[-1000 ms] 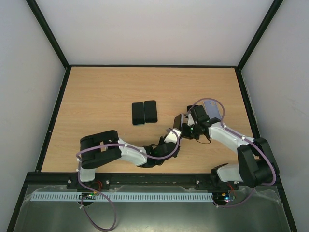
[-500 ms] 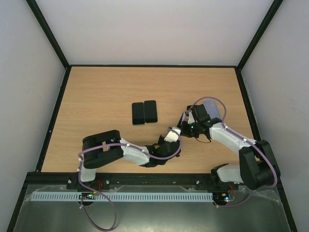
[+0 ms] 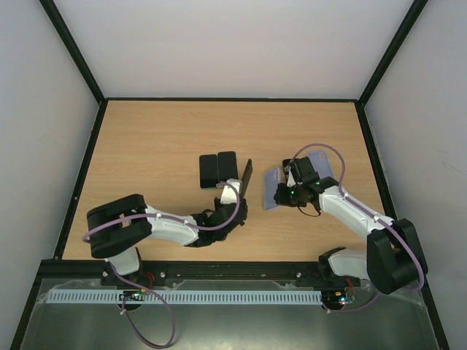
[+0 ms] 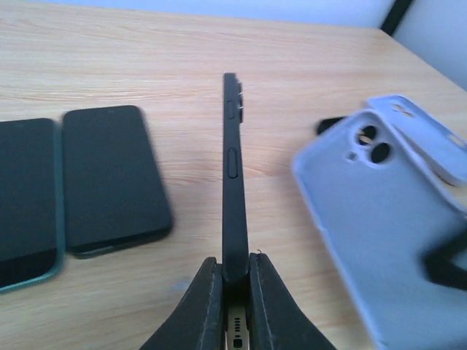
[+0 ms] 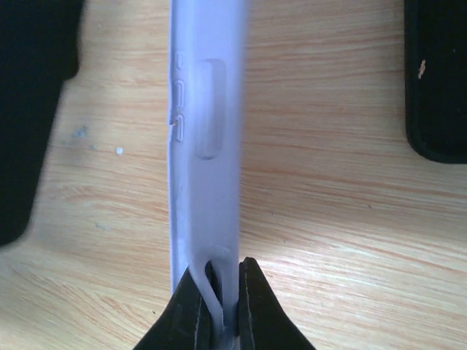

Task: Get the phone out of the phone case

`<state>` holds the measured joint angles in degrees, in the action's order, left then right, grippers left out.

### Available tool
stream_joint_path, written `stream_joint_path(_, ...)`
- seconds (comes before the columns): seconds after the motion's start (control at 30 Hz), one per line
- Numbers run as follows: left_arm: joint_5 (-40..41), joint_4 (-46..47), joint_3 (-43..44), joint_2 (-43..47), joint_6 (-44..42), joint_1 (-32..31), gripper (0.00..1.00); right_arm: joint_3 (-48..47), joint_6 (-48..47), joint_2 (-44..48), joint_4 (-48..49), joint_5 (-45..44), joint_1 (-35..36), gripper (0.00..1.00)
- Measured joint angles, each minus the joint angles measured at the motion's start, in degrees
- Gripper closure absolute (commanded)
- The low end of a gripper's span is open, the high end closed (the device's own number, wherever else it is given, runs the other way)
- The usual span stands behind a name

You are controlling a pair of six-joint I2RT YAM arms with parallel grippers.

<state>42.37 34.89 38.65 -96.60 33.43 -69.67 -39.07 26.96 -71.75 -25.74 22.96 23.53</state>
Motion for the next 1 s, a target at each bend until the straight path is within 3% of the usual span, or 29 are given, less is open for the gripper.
stream_joint_path(0.33,2.1,-1.8,-7.8,8.2,1.5,3.4,0.97,-5.5,-6.4,-0.2,-2.9,-4.1,-1.2,0.98)
stream_joint_path(0.53,3.5,-4.5,-7.7,14.1,0.0,2.1,0.97,-18.1,-15.3,-14.0,-3.1,-3.0,-4.1,0.98)
stream_joint_path(0.7,4.6,-6.8,-7.7,16.5,-1.4,1.1,0.97,-20.9,-21.2,-22.6,-4.0,-6.0,-6.2,0.98)
stream_joint_path(1.0,5.0,-7.8,-7.7,17.8,-2.6,0.9,0.97,-23.0,-28.9,-24.7,-7.4,-10.5,-13.7,0.98)
